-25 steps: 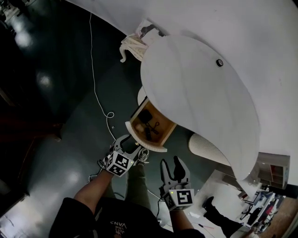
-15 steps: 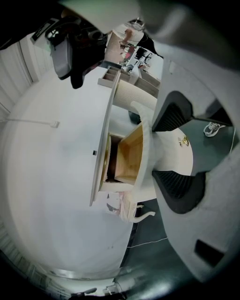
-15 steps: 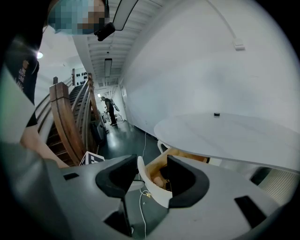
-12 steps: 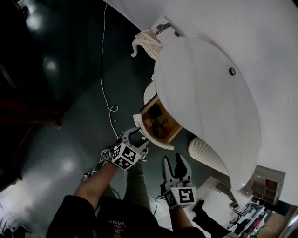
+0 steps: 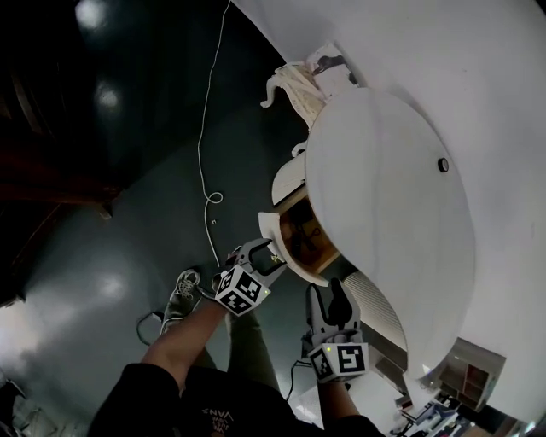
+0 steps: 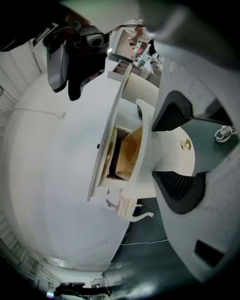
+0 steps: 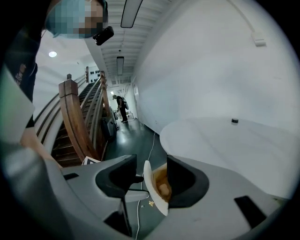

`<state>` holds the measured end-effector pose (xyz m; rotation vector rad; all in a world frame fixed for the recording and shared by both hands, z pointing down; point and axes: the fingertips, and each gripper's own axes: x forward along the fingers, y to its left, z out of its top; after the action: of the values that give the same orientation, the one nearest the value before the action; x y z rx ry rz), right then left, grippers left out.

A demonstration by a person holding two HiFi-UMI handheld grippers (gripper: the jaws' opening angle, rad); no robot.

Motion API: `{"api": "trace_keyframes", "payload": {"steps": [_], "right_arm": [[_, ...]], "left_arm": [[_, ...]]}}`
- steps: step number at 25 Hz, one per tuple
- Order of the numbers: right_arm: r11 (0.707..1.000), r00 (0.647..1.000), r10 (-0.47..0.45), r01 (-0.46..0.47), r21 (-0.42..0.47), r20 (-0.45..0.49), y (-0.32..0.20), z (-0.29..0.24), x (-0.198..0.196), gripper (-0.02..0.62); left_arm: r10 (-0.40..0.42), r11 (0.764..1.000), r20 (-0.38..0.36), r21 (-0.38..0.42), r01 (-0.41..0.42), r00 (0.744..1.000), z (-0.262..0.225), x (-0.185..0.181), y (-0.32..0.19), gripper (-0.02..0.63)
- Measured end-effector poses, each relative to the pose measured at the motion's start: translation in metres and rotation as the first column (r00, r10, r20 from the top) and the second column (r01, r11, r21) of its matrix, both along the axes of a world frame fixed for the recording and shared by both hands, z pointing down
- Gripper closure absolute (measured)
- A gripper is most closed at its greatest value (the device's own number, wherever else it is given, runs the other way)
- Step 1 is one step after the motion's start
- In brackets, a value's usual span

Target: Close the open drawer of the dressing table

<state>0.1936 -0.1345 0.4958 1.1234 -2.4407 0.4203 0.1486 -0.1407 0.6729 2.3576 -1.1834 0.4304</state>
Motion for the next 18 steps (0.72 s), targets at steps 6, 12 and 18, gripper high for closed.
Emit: {"api": "trace_keyframes", "payload": {"steps": [6,12,18], "right_arm": [[0.996,0.997,-0.071,0.070,0.047,0.024,-0.031,-0.009,-0.022,0.391],[0.981,0.984,-0.176,0.172,0.085,0.036,-0.054,-0.016,-0.041,0.391],[0.966,0.969,-0.243,0.237,0.104,0.042,-0.063,-0.014,-0.044,0.391]], "left_arm": [[-0.059,0.998,-0.045,0.036,0.061,0.997,-0.001,0.008,-0.020,0.342],[-0.127,0.988,-0.104,0.076,0.135,0.987,-0.001,0.014,-0.043,0.339],[-0.176,0.975,-0.145,0.113,0.193,0.974,0.001,0.021,-0.059,0.337]]}}
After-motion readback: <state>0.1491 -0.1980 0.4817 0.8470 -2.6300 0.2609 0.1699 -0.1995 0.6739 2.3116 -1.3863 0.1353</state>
